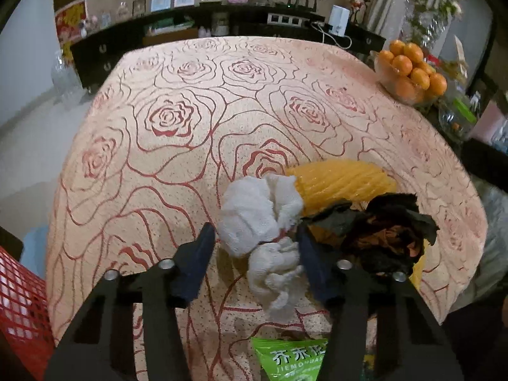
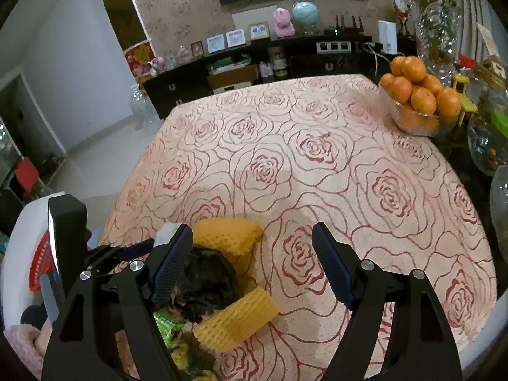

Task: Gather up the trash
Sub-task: 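Grasp the white mesh net with the left tool while the right tool grasps the black bag, then carry the mesh net and black bag to the wastebasket and release both, then move both tools back toward the yellow foam nets on the table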

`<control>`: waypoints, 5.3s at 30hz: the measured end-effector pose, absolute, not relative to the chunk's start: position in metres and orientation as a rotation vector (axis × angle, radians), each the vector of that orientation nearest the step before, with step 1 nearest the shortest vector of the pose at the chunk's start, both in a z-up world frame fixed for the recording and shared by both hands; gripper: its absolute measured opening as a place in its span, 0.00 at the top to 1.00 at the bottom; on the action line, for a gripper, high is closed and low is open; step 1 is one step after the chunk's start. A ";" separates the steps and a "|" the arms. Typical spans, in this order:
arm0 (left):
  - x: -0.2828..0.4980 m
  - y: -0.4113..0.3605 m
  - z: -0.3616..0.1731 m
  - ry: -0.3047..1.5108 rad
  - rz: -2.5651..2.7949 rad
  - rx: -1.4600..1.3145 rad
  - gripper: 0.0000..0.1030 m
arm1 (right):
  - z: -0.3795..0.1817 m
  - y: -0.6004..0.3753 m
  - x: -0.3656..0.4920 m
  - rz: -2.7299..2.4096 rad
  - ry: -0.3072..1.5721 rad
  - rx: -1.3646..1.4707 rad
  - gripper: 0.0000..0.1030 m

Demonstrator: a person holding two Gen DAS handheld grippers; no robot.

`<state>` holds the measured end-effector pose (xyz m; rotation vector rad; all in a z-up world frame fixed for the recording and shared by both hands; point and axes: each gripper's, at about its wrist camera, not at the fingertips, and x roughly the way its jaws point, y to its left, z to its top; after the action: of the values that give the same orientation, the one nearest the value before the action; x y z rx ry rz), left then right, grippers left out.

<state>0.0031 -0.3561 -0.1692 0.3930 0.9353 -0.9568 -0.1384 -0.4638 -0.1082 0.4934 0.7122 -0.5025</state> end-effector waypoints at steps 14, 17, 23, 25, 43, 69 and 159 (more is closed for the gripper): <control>0.028 -0.307 -0.128 0.867 -0.858 0.254 0.69 | -0.127 -0.438 -0.110 -0.360 0.800 0.446 0.27; 0.033 -0.294 -0.120 0.839 -0.818 0.242 0.69 | -0.136 -0.426 -0.100 -0.324 0.844 0.402 0.26; 0.036 -0.276 -0.106 0.784 -0.770 0.251 0.69 | -0.159 -0.415 -0.081 -0.313 0.935 0.343 0.26; 0.036 -0.272 -0.103 0.773 -0.767 0.253 0.69 | -0.166 -0.416 -0.078 -0.322 0.957 0.338 0.26; 0.038 -0.234 -0.070 0.689 -0.734 0.192 0.69 | -0.142 -0.416 -0.076 -0.277 0.849 0.375 0.64; 0.058 -0.136 -0.014 0.507 -0.518 0.100 0.69 | -0.046 -0.381 -0.040 -0.231 0.615 0.285 0.64; 0.103 -0.058 -0.050 0.629 -0.276 0.074 0.25 | -0.045 -0.299 0.041 -0.032 0.659 0.168 0.31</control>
<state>0.1031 -0.0579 -0.0498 0.0736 0.6291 -0.2758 0.0414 -0.2986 -0.0445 0.1684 0.6592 -0.0316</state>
